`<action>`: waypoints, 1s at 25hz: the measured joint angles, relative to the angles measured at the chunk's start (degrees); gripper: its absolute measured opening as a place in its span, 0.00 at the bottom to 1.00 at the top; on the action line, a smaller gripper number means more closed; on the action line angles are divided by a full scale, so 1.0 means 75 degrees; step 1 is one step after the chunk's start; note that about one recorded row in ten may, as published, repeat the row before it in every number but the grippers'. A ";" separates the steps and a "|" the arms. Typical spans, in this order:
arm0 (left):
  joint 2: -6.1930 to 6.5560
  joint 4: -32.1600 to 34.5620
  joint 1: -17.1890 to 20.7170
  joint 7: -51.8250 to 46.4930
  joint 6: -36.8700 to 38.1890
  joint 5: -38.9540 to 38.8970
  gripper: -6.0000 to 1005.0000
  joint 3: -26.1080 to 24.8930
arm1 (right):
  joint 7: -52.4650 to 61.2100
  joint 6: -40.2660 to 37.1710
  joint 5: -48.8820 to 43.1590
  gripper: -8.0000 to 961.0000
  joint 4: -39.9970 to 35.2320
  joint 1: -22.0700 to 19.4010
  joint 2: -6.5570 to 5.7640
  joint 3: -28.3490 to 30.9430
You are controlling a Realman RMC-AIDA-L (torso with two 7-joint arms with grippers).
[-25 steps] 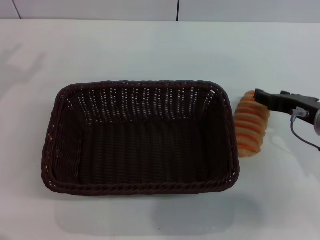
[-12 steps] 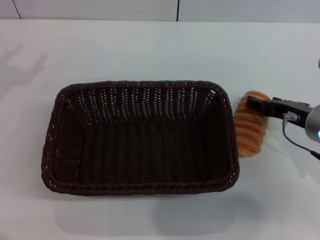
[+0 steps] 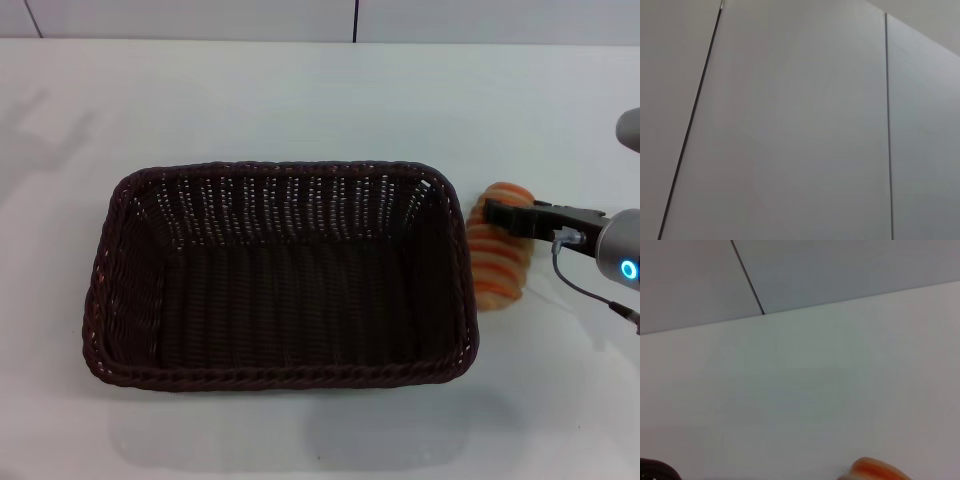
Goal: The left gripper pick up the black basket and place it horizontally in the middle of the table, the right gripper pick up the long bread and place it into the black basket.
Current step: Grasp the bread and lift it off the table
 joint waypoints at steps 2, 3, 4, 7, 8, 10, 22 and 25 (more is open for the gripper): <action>-0.0001 0.0000 0.0003 0.0000 -0.0025 -0.0019 0.81 0.0000 | -0.0001 -0.0003 0.0009 0.70 -0.0102 0.0080 -0.0002 -0.0001; -0.0003 0.0000 0.0004 -0.0002 -0.0047 -0.0038 0.81 0.0000 | -0.0005 -0.0003 0.0022 0.70 -0.0144 0.0116 -0.0003 -0.0004; -0.0003 0.0000 0.0004 -0.0005 -0.0053 -0.0043 0.81 0.0000 | -0.0013 -0.0001 0.0041 0.70 -0.0168 0.0141 -0.0006 -0.0007; -0.0003 0.0000 0.0004 -0.0007 -0.0060 -0.0052 0.81 0.0000 | -0.0054 0.0030 0.0076 0.70 -0.0176 0.0159 -0.0014 -0.0015; -0.0003 0.0000 0.0004 -0.0012 -0.0066 -0.0083 0.81 0.0000 | -0.0095 0.0048 0.0078 0.70 -0.0131 0.0134 -0.0011 -0.0021; -0.0003 0.0000 0.0004 -0.0011 -0.0066 -0.0112 0.81 0.0000 | -0.0113 0.0054 0.0079 0.67 -0.0109 0.0123 -0.0009 -0.0026; 0.0003 0.0038 0.0004 -0.0002 -0.0062 -0.0130 0.81 -0.0016 | -0.0123 -0.0261 0.0081 0.51 0.0068 -0.0065 0.0014 0.0113; 0.0005 0.0049 0.0004 0.0000 -0.0061 -0.0130 0.81 -0.0022 | -0.0135 -0.0977 0.0049 0.50 0.0721 -0.0699 0.0013 0.0172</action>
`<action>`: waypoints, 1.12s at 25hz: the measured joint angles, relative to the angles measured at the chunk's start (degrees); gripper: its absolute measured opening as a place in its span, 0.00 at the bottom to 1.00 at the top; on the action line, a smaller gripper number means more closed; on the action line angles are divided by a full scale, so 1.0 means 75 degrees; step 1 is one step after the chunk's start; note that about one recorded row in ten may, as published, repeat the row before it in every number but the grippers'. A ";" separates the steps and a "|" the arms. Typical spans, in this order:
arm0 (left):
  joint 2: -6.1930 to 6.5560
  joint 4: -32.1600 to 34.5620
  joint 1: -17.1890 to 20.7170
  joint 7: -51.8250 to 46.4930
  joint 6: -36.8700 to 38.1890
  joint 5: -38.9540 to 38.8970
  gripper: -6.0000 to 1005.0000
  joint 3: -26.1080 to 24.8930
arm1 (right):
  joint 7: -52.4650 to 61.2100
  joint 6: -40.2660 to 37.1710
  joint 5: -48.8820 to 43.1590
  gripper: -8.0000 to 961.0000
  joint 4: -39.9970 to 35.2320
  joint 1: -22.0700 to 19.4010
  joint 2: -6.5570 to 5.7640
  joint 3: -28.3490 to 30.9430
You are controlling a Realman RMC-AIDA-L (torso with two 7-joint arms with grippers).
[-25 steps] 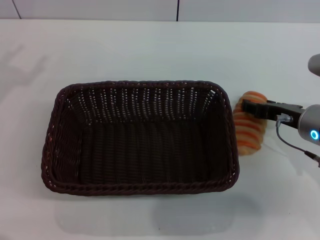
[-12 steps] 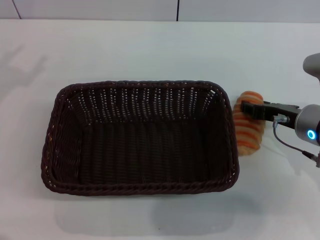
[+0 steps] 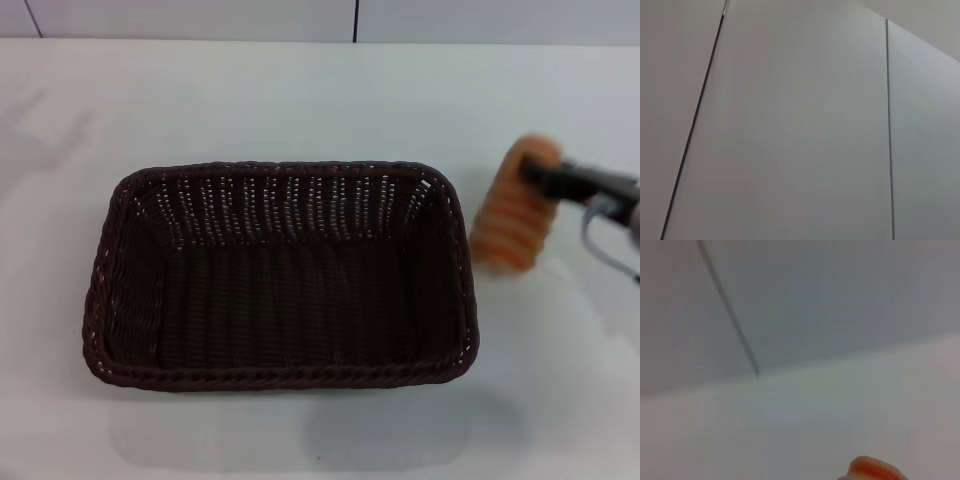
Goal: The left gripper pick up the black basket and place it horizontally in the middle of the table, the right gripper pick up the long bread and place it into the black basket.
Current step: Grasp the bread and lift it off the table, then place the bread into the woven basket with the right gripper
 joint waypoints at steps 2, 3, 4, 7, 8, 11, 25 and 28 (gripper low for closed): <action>0.0009 0.0000 0.0000 0.0000 0.0024 0.0000 0.81 -0.0002 | -0.0109 -0.0652 -0.0052 0.49 0.0536 -0.0529 0.0000 -0.0057; 0.0012 0.0000 0.0000 0.0000 0.0039 0.0000 0.81 -0.0006 | -0.0401 -0.1594 -0.0073 0.48 0.1120 -0.1165 0.0001 -0.0294; 0.0012 0.0000 0.0000 0.0000 0.0039 0.0000 0.81 -0.0006 | -0.0401 -0.1594 -0.0073 0.47 0.1120 -0.1165 0.0001 -0.0294; 0.0020 0.0007 0.0000 0.0000 0.0064 0.0002 0.81 -0.0024 | -0.1171 -0.2917 -0.0076 0.45 0.1919 -0.1872 -0.0017 -0.0955; 0.0023 0.0008 0.0000 0.0000 0.0067 0.0003 0.81 -0.0025 | -0.1519 -0.3168 -0.0077 0.44 0.2127 -0.2012 -0.0020 -0.1207; 0.0025 0.0008 -0.0002 0.0000 0.0074 0.0004 0.81 -0.0025 | -0.2305 -0.3434 -0.0082 0.41 0.2437 -0.2029 -0.0022 -0.1848; 0.0023 -0.0034 0.0054 -0.0029 0.0033 0.0000 0.81 -0.0127 | -0.2377 -0.1471 0.0083 0.27 0.2150 -0.0127 -0.0027 -0.3522; 0.0021 -0.0041 0.0080 -0.0037 0.0028 -0.0025 0.81 -0.0135 | -0.2411 -0.1166 0.0100 0.29 0.2263 -0.0159 -0.0051 -0.3526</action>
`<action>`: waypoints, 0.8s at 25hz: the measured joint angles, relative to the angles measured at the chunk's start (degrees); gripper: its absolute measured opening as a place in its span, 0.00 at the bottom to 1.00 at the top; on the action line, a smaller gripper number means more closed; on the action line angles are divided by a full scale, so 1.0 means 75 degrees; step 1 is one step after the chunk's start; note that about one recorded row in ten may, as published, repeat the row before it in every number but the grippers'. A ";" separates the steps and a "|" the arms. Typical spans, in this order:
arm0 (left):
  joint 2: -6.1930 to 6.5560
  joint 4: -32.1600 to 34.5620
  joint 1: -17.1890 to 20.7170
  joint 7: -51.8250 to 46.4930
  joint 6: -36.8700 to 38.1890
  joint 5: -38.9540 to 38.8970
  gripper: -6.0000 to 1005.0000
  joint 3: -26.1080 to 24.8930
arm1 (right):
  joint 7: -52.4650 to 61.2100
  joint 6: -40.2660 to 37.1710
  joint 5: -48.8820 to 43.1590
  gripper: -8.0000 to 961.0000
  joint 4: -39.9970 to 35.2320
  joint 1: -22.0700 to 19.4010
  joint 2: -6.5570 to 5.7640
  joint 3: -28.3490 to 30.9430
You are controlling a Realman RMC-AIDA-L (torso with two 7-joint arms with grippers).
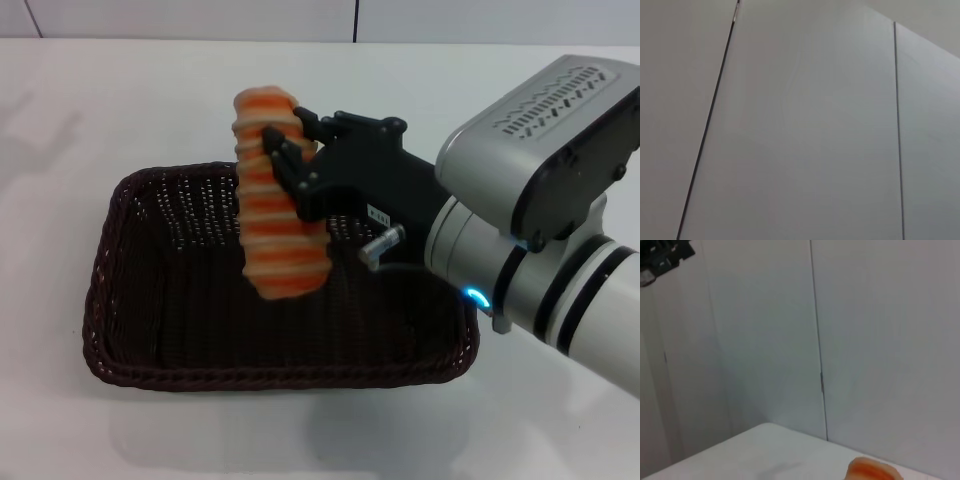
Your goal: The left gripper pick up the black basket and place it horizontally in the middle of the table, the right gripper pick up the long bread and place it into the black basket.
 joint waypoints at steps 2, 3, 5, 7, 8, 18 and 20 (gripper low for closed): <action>-0.0001 -0.0001 0.0010 -0.0001 -0.0011 -0.0031 0.81 -0.0006 | -0.0010 0.0034 0.0001 0.32 0.0013 -0.0001 -0.0014 -0.0003; -0.0003 0.0002 0.0014 -0.0002 -0.0024 -0.0046 0.81 -0.0010 | -0.0016 0.0060 0.0003 0.33 0.0023 0.0005 -0.0033 -0.0011; -0.0003 0.0016 0.0015 -0.0003 -0.0039 -0.0064 0.81 -0.0010 | -0.0022 0.0082 0.0002 0.36 0.0093 0.0033 -0.0087 -0.0072; -0.0005 0.0021 0.0022 -0.0005 -0.0051 -0.0073 0.81 -0.0010 | -0.0023 0.0092 -0.0001 0.39 0.0125 0.0029 -0.0091 -0.0083; -0.0005 0.0023 0.0028 -0.0009 -0.0059 -0.0075 0.81 -0.0010 | -0.0024 0.0103 -0.0008 0.41 0.0145 0.0022 -0.0092 -0.0086; -0.0007 0.0048 0.0162 -0.0030 -0.0134 -0.0172 0.81 -0.0007 | -0.0118 -0.0032 -0.0443 0.57 0.0236 -0.0279 -0.0077 0.0151; -0.0020 0.0090 0.0183 -0.0007 -0.0136 -0.0172 0.81 -0.0004 | -0.0137 -0.0629 -0.1043 0.57 0.0290 -0.0733 -0.0027 0.0466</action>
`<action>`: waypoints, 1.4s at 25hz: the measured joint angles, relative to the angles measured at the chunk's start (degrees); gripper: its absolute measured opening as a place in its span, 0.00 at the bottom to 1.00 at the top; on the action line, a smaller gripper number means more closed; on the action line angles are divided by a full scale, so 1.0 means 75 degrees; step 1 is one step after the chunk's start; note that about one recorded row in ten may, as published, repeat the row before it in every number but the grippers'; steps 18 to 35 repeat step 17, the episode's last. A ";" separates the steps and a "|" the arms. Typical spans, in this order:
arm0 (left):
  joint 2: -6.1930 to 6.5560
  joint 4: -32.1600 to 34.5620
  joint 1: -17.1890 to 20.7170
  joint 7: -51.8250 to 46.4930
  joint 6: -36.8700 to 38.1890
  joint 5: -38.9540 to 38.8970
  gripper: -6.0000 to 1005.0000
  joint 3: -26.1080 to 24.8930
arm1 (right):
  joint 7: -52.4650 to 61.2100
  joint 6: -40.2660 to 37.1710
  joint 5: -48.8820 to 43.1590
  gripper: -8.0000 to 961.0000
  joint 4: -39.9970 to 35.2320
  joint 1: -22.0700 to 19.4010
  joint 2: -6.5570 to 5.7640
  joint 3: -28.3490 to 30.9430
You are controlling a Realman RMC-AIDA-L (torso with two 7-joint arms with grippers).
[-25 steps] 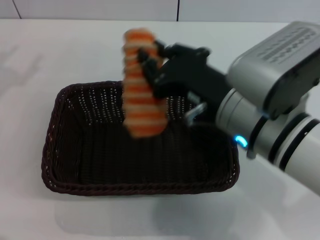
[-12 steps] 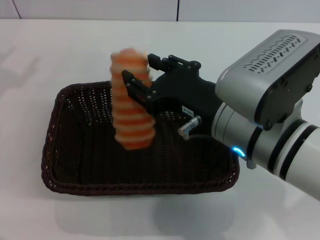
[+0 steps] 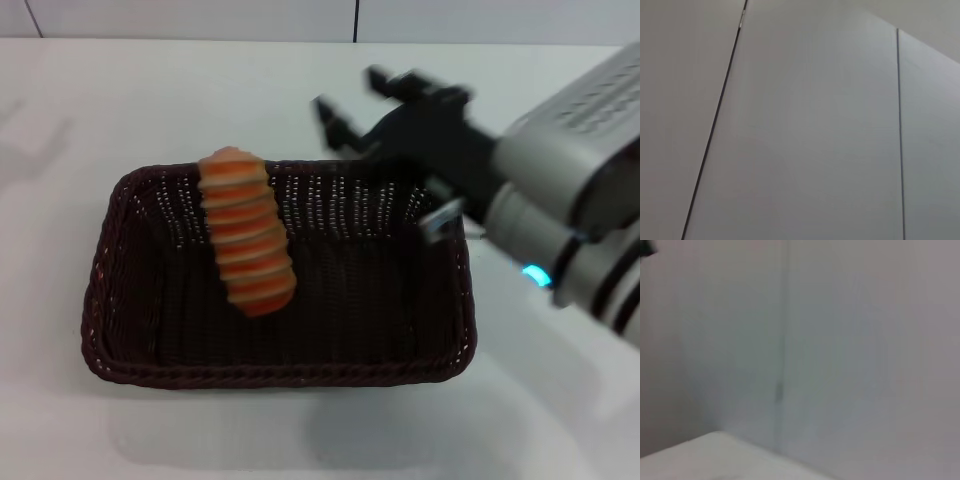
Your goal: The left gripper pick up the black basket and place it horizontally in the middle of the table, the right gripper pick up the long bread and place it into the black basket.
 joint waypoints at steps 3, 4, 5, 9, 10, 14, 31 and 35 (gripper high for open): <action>-0.0003 0.0216 0.0014 0.0047 -0.0006 0.0000 0.81 0.0003 | 0.0000 -0.0649 -0.0375 0.57 0.0000 -0.0360 0.0017 0.0200; -0.0003 0.0286 0.0018 0.0065 -0.0009 -0.0001 0.81 0.0002 | -0.0002 -0.1025 -0.0559 0.57 0.0001 -0.0550 0.0032 0.0325; -0.0003 0.0361 0.0020 0.0085 -0.0015 -0.0001 0.81 0.0001 | -0.0003 -0.1748 -0.0763 0.57 -0.0086 -0.0855 0.0071 0.0615; -0.0016 0.0816 0.0053 0.0433 -0.0085 0.0007 0.81 0.0004 | -0.0003 -0.3455 -0.0801 0.57 -0.0696 -0.1193 0.0097 0.1070; -0.0028 0.1034 0.0067 0.0625 -0.0086 0.0007 0.81 0.0004 | 0.0015 -0.4762 -0.0677 0.57 -0.1321 -0.1314 0.0104 0.1314; -0.0043 0.1882 0.0078 0.1207 -0.0083 -0.0032 0.81 -0.0035 | 0.0024 -0.6849 -0.0159 0.57 -0.2501 -0.1304 0.0114 0.1628; -0.0064 0.2713 0.0095 0.2117 -0.0091 -0.0181 0.81 -0.0085 | 0.0000 -0.8205 0.0264 0.57 -0.3609 -0.1051 0.0117 0.1890; -0.0064 0.2713 0.0095 0.2117 -0.0091 -0.0181 0.81 -0.0085 | 0.0000 -0.8205 0.0264 0.57 -0.3609 -0.1051 0.0117 0.1890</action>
